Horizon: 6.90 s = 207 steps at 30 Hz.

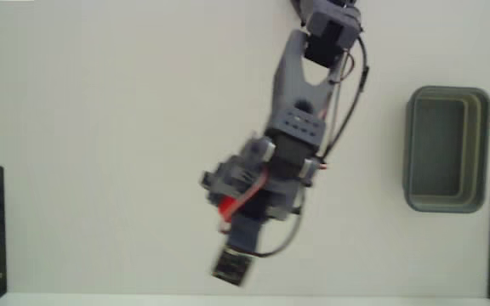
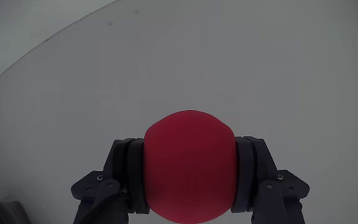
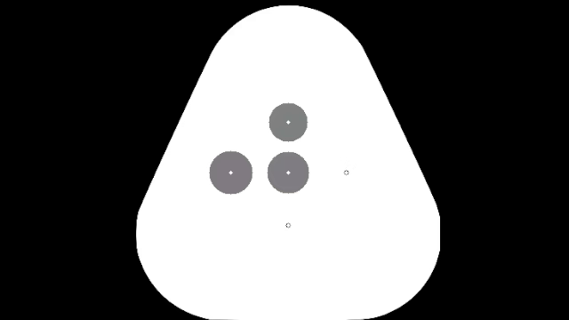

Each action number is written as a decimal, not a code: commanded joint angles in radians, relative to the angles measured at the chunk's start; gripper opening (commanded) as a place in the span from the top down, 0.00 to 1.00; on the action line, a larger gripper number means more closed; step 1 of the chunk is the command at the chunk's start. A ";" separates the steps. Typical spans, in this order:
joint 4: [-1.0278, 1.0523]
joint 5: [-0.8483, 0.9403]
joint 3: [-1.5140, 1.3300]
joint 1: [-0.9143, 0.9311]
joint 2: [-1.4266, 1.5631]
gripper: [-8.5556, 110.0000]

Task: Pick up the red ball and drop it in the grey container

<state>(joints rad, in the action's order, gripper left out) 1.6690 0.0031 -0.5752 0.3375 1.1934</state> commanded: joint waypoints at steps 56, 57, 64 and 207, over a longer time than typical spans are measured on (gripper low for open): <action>-0.231 -0.003 -0.546 -0.940 0.414 0.36; -0.233 -0.003 -0.551 -0.949 0.417 0.36; -0.242 -0.003 -0.572 -0.985 0.430 0.36; -0.239 -0.003 -1.272 -0.454 1.134 0.00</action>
<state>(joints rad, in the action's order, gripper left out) 1.4281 0.0046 -1.8316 -0.1365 2.2534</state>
